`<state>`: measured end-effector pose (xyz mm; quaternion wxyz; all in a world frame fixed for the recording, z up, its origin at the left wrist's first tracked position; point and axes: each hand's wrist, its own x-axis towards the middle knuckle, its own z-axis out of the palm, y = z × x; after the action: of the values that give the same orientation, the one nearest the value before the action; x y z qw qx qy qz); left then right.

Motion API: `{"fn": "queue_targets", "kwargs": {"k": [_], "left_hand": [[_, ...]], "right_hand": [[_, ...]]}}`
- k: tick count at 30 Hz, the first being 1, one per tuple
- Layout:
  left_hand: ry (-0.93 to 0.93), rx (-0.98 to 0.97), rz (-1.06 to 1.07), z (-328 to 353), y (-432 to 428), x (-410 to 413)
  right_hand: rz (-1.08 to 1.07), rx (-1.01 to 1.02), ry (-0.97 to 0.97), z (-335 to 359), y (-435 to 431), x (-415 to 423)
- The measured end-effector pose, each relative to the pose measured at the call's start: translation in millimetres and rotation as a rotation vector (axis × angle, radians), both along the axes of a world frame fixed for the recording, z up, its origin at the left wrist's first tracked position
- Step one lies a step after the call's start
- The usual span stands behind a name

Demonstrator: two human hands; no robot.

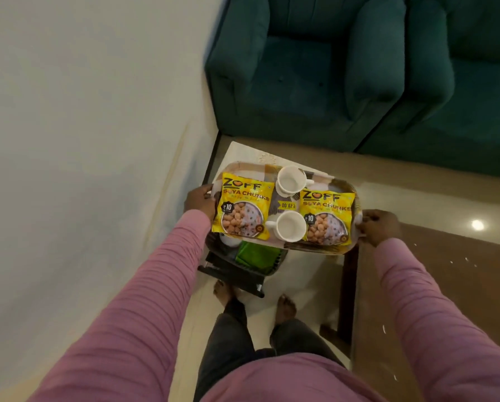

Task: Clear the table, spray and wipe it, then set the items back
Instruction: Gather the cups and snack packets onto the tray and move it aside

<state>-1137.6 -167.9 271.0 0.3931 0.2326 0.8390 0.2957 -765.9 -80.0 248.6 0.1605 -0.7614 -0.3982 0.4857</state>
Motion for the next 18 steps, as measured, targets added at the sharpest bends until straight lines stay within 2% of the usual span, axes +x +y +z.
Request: {"fn": "queue_targets", "kwargs": {"k": [4,9,13,18], "left_hand": [[0.006,0.009,-0.082,2.4,48.8,-32.0],[0.006,-0.029,-0.144,-29.0,102.0,-63.8],[0.022,-0.065,-0.215,-82.9,151.4,-85.5],[0.041,-0.067,-0.247,-189.0,203.8,-105.8]], "right_hand": [[-0.080,-0.002,0.016,-12.3,26.1,-34.7],[-0.138,-0.047,-0.003,-46.2,53.8,-69.6],[-0.132,-0.021,-0.014,-109.3,95.7,-92.4],[-0.115,0.050,-0.021,-205.7,146.8,-101.5]]}}
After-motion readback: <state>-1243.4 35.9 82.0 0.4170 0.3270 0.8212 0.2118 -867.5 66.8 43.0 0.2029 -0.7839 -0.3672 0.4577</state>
